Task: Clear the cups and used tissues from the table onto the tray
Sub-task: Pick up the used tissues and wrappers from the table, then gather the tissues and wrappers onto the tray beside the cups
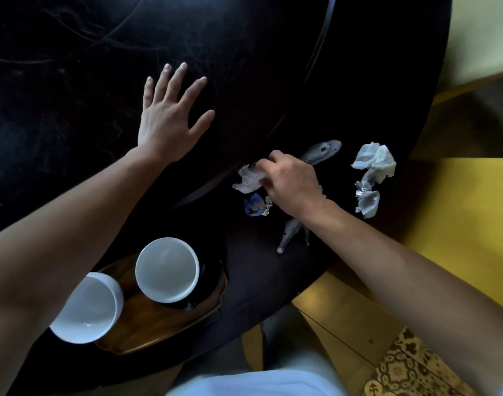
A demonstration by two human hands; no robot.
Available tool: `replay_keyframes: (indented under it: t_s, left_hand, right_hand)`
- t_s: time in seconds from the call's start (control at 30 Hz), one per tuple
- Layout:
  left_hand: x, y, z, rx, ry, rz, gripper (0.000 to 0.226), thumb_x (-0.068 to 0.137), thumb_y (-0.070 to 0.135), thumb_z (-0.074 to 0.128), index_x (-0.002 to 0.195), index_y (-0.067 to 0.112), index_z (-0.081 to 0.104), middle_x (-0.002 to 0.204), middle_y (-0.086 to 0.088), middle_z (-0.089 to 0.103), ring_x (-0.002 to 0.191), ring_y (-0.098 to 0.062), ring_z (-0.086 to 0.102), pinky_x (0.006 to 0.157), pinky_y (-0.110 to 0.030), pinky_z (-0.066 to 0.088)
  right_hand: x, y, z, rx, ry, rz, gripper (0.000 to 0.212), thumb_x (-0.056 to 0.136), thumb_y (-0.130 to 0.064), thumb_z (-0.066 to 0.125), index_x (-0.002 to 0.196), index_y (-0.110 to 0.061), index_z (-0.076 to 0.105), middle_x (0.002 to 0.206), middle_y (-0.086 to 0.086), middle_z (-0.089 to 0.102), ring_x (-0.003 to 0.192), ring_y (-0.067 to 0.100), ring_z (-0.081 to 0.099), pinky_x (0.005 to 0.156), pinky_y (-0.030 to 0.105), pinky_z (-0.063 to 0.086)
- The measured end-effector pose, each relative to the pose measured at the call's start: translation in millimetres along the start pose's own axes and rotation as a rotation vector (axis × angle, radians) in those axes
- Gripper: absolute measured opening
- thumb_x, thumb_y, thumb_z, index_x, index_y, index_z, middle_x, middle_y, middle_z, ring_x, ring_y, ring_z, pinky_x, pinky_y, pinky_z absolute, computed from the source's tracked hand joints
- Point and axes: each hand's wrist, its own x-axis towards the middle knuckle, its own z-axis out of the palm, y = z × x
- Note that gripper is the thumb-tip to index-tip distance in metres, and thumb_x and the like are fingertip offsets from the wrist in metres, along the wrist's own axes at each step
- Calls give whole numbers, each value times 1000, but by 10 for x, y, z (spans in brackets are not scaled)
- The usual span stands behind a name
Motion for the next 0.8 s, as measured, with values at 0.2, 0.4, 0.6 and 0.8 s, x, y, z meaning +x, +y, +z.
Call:
replay_keyframes:
  t_s: [0.2, 0.4, 0.6, 0.8]
  left_hand:
    - [-268, 194, -43, -77, 228, 237, 42, 103, 38, 56, 138, 15, 60, 159, -15, 40, 154, -36, 24, 124, -55, 18]
    - [-682, 617, -9, -122, 98, 586, 48, 96, 48, 66, 128, 11, 71, 151, -15, 52, 151, -38, 32, 120, -59, 27]
    - [-900, 763, 212, 43, -181, 797, 48, 91, 52, 71, 125, 19, 73, 142, -15, 58, 147, -37, 38, 122, -57, 27]
    - [-930, 789, 297, 29, -76, 805, 24, 100, 32, 59, 110, 19, 75, 118, -8, 66, 121, -33, 56, 115, -47, 37]
  right_hand:
    - [-202, 289, -478, 115, 232, 174, 28, 84, -22, 72, 112, -21, 71, 104, -1, 72, 93, 25, 69, 75, 38, 57]
    - [-657, 1020, -933, 5, 428, 441, 27, 84, -25, 71, 109, -15, 73, 108, 5, 74, 98, 32, 63, 77, 30, 43]
    - [-787, 1382, -835, 56, 332, 528, 24, 82, -25, 76, 100, -9, 74, 136, 7, 63, 122, 33, 55, 90, 22, 32]
    - [-740, 1396, -736, 129, 242, 575, 25, 82, -26, 75, 101, -11, 71, 120, 3, 69, 108, 32, 60, 82, 29, 42]
